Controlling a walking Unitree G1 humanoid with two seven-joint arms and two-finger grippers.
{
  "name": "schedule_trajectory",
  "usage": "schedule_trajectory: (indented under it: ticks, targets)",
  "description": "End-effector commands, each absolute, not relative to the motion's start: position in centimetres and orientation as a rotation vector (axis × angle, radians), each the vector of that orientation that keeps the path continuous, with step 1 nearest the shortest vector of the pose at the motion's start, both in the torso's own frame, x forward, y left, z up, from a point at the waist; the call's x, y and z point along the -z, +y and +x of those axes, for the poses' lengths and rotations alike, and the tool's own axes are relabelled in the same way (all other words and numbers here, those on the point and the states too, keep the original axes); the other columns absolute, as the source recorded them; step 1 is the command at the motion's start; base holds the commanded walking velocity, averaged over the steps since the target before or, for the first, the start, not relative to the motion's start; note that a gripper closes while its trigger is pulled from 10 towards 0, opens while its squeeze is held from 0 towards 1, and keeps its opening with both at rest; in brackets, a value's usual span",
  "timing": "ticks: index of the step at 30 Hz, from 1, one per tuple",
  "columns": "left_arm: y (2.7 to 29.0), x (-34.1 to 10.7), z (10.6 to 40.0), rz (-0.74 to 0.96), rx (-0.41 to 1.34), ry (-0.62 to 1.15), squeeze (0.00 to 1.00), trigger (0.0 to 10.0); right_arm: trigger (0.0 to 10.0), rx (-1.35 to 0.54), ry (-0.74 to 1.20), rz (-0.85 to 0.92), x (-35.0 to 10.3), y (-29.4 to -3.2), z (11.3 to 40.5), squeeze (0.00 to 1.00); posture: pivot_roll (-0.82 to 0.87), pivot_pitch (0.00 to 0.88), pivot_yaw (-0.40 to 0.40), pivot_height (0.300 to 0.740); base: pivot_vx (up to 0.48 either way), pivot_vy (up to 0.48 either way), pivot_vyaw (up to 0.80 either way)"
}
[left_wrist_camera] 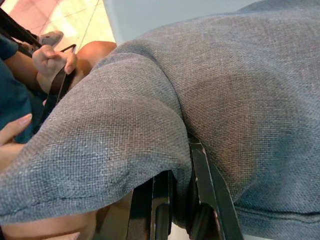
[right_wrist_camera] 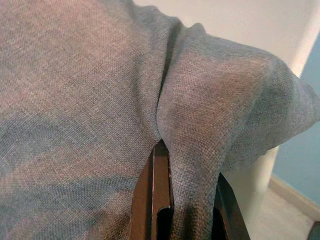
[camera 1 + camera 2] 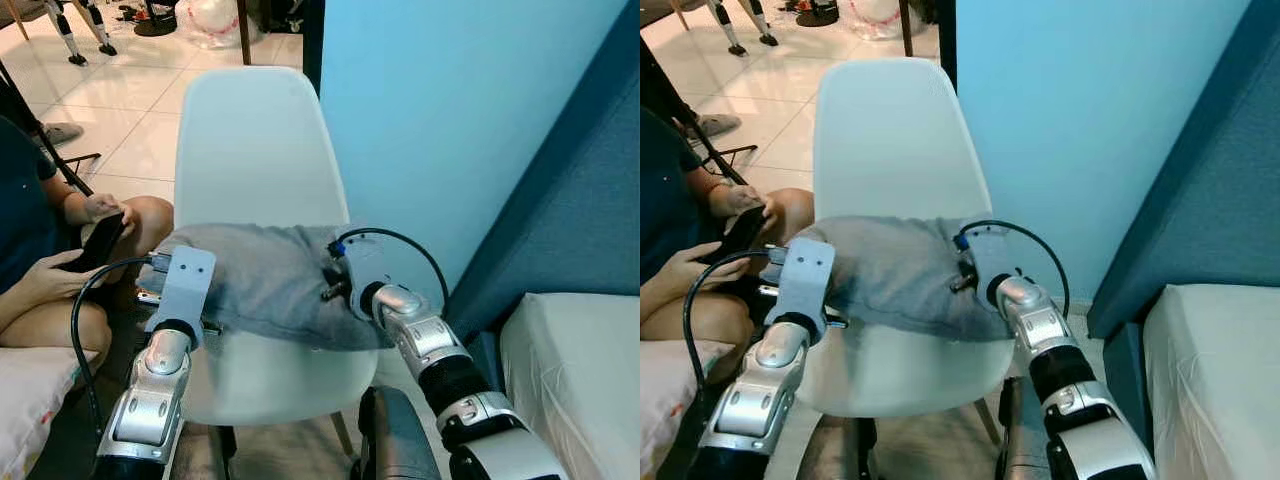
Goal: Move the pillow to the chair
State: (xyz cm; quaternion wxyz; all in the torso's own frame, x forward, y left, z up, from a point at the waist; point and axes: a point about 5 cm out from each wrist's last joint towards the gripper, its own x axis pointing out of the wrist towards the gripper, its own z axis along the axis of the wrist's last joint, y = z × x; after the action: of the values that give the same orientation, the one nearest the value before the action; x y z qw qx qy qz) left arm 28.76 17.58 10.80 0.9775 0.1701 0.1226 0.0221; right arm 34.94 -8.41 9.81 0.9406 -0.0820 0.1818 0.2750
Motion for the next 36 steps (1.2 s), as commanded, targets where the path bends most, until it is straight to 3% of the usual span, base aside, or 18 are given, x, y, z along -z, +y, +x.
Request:
schedule_trajectory:
  ticks: [1, 15, 16, 17, 25, 27, 29, 30, 31, 36]
  targets:
    - [16.8, -10.6, 28.5, 0.370, 0.004, 0.259, 0.00, 10.0, 10.0, -0.658, 0.382, -0.178, -9.4, -6.6, 34.3, 0.00, 0.04, 0.128, -0.047, 0.580, 0.000, 0.000, 0.00]
    - [17.3, -10.0, 28.5, 0.363, -0.032, 0.323, 0.04, 10.0, 10.0, -0.688, 0.371, -0.105, -9.0, -5.9, 33.8, 0.00, 0.04, 0.125, -0.043, 0.580, 0.000, 0.000, 0.00]
    - [17.3, -10.1, 28.4, 0.346, -0.032, 0.326, 1.00, 10.0, 10.0, -0.686, 0.368, -0.090, -9.1, -5.9, 33.9, 0.93, 0.05, 0.123, -0.043, 0.580, 0.000, 0.000, 0.00]
    - [17.4, -10.2, 28.2, 0.340, -0.028, 0.330, 1.00, 10.0, 10.0, -0.675, 0.362, -0.083, -9.2, -6.1, 34.0, 1.00, 0.05, 0.121, -0.039, 0.580, 0.000, 0.000, 0.00]
    - [17.8, -10.7, 26.3, 0.327, -0.014, 0.346, 1.00, 10.0, 10.0, -0.634, 0.336, -0.145, -10.3, -7.5, 34.3, 1.00, 0.05, 0.121, -0.036, 0.580, 0.000, 0.000, 0.00]
    - [18.6, -11.0, 24.0, 0.316, -0.023, 0.372, 1.00, 10.0, 10.0, -0.550, 0.332, -0.225, -11.4, -10.2, 34.5, 1.00, 0.05, 0.126, -0.035, 0.580, 0.000, 0.000, 0.00]
    - [18.8, -11.1, 23.6, 0.309, -0.025, 0.377, 1.00, 10.0, 10.0, -0.527, 0.331, -0.250, -11.5, -10.7, 34.5, 1.00, 0.05, 0.125, -0.033, 0.580, 0.000, 0.000, 0.00]
    - [18.9, -11.1, 23.1, 0.290, -0.009, 0.369, 0.34, 10.0, 10.0, -0.487, 0.325, -0.274, -11.9, -11.4, 34.7, 1.00, 0.05, 0.126, -0.032, 0.580, 0.000, 0.000, 0.00]
    - [19.0, -11.1, 22.5, 0.260, 0.001, 0.368, 0.00, 10.0, 10.0, -0.447, 0.312, -0.289, -12.3, -12.1, 35.0, 0.00, 0.05, 0.126, -0.031, 0.580, 0.000, 0.000, 0.00]
    - [20.2, -10.8, 21.1, 0.181, -0.038, 0.376, 0.00, 10.0, 10.0, -0.358, 0.257, -0.295, -13.6, -13.2, 35.6, 0.00, 0.05, 0.130, -0.026, 0.580, 0.000, 0.000, 0.00]
